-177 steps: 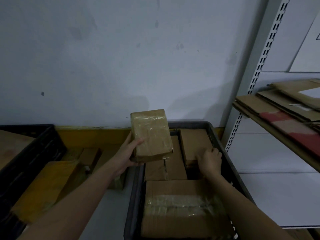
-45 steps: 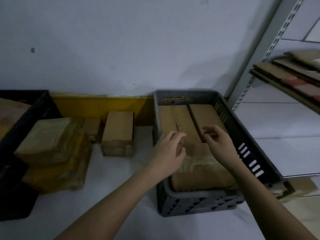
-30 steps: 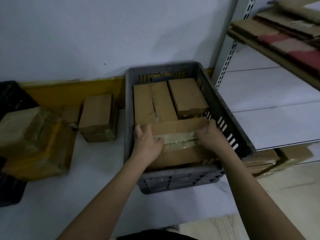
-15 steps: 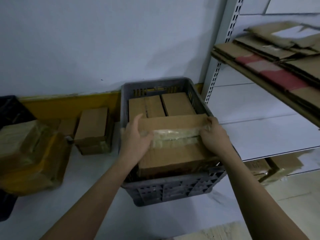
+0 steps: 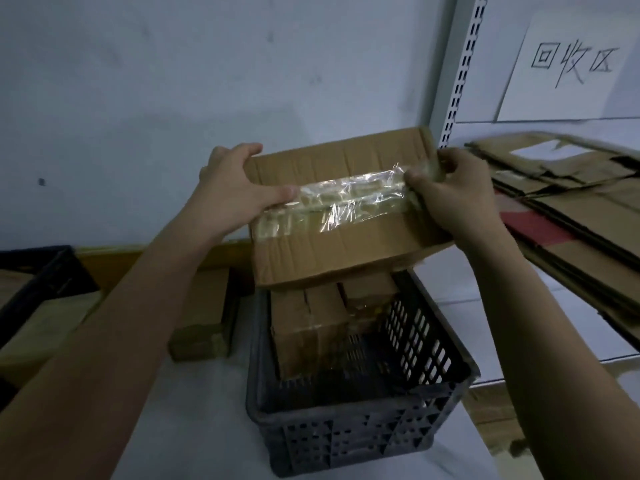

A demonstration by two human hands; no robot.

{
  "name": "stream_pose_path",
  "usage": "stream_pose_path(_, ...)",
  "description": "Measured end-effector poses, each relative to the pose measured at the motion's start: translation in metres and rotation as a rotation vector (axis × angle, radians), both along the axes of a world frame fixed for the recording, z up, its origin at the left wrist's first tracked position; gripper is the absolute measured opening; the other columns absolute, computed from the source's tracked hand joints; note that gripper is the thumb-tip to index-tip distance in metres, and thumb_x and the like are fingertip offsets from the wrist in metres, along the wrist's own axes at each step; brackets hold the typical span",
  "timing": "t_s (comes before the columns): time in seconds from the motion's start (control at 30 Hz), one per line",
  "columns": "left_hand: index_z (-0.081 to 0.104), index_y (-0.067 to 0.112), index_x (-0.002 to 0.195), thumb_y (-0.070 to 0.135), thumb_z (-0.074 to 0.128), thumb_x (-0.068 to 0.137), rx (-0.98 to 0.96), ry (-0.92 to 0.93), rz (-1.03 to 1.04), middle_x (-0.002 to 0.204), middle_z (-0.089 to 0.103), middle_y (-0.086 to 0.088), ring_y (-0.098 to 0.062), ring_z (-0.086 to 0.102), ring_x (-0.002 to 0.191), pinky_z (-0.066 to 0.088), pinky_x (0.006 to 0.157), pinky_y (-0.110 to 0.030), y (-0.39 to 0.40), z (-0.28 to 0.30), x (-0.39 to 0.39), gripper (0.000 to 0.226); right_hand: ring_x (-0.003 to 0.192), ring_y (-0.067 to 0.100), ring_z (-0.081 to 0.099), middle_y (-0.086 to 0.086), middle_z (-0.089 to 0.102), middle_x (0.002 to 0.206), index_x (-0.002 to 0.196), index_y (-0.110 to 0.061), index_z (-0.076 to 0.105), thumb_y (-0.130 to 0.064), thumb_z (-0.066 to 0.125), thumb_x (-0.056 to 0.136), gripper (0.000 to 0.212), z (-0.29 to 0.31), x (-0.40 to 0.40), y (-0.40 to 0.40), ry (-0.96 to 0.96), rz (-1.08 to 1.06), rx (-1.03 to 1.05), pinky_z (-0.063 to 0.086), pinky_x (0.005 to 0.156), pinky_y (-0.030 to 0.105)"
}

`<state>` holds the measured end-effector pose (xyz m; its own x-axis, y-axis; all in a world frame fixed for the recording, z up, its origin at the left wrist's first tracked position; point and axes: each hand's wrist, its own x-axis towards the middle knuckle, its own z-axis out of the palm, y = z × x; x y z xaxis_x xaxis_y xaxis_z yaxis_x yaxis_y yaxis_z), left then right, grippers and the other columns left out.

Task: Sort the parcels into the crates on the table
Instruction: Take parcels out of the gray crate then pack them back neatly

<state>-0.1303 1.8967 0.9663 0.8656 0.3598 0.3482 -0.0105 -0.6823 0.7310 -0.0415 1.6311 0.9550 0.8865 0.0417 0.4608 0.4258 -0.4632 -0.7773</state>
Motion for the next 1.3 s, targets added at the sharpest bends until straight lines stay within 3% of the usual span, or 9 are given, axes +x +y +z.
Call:
stream_pose_path(0.13,0.051,0.034,0.137,0.05,0.087,0.064,0.056,0.005,0.026,0.123,0.033,0.001,-0.024,0.038,0.128,0.039,0.11,-0.046,0.01,-0.003,0.003,0.083,0.098,0.009,0.059,-0.018,0.054,0.099,0.11,-0.029,0.053,-0.034,0.075,0.084,0.034,0.027,0.006,0.017,-0.112,0.018,0.086,0.053,0.091,0.047)
stream_pose_path(0.27,0.046,0.038,0.142,0.049,0.091,0.058,0.151,-0.007,0.0,0.143,0.036,0.001,-0.021,0.031,0.138,0.033,0.114,-0.044,0.023,-0.018,0.006,0.095,0.103,0.012,0.06,-0.015,0.061,0.107,0.109,-0.03,0.057,-0.029,0.073,0.085,0.028,0.048,0.009,0.041,-0.23,0.117,0.031,0.052,0.091,0.049)
stream_pose_path(0.37,0.048,0.04,0.14,0.044,0.091,0.06,0.021,0.001,-0.08,0.123,0.06,0.017,-0.009,0.057,0.116,0.048,0.093,-0.026,0.035,-0.034,0.005,0.091,0.101,0.009,0.062,-0.017,0.065,0.106,0.107,-0.03,0.06,-0.026,0.073,0.085,0.026,0.051,0.011,0.061,-0.309,0.202,0.007,0.052,0.089,0.047)
stream_pose_path(0.57,0.055,0.032,0.137,0.028,0.086,0.072,-0.093,-0.185,0.123,0.108,0.063,0.019,0.001,0.06,0.092,0.042,0.074,-0.009,0.052,-0.067,-0.002,0.072,0.103,-0.002,0.059,-0.018,0.064,0.11,0.116,-0.03,0.06,-0.032,0.065,0.093,0.023,0.029,0.02,0.1,-0.282,0.355,0.193,0.053,0.084,0.021)
stream_pose_path(0.7,0.062,0.026,0.13,0.02,0.085,0.074,-0.156,-0.237,0.256,0.105,0.067,0.014,-0.008,0.065,0.093,0.048,0.078,-0.018,0.076,-0.085,-0.015,0.061,0.09,0.007,0.059,-0.01,0.061,0.099,0.109,-0.022,0.056,-0.031,0.05,0.099,0.014,-0.043,0.039,0.114,-0.041,0.105,0.339,0.052,0.078,0.032)
stream_pose_path(0.87,0.065,0.024,0.121,0.023,0.085,0.075,-0.258,-0.239,0.4,0.099,0.07,0.009,-0.011,0.066,0.089,0.05,0.08,-0.027,0.105,-0.105,-0.036,0.05,0.07,0.02,0.052,0.007,0.056,0.086,0.092,-0.012,0.052,-0.033,0.053,0.099,0.022,-0.193,0.053,0.103,0.579,0.04,-0.345,0.047,0.067,0.033)
stream_pose_path(0.97,0.063,0.027,0.119,0.025,0.085,0.076,-0.311,-0.261,0.458,0.093,0.067,0.015,0.005,0.058,0.081,0.046,0.072,-0.022,0.111,-0.115,-0.047,0.049,0.089,0.024,0.064,0.008,0.065,0.099,0.11,-0.006,0.06,-0.038,0.053,0.099,0.035,-0.244,0.045,0.101,0.784,0.067,-0.463,0.054,0.08,0.035)
stream_pose_path(1.2,0.064,0.029,0.106,0.02,0.084,0.076,-0.441,-0.25,0.482,0.096,0.071,0.007,-0.019,0.067,0.093,0.054,0.089,-0.043,0.108,-0.131,-0.065,0.037,0.115,0.044,0.059,0.027,0.056,0.131,0.144,0.011,0.033,-0.03,0.071,0.091,0.077,-0.258,0.04,0.116,0.973,0.129,0.017,0.055,0.09,0.051)
stream_pose_path(1.3,0.063,0.031,0.112,0.019,0.082,0.078,-0.48,-0.241,0.477,0.102,0.071,0.005,-0.02,0.068,0.095,0.057,0.078,-0.039,0.097,-0.143,-0.072,0.041,0.12,0.047,0.054,0.029,0.05,0.137,0.145,0.01,0.025,-0.021,0.074,0.089,0.08,-0.262,0.031,0.115,1.047,0.063,0.124,0.053,0.091,0.052)
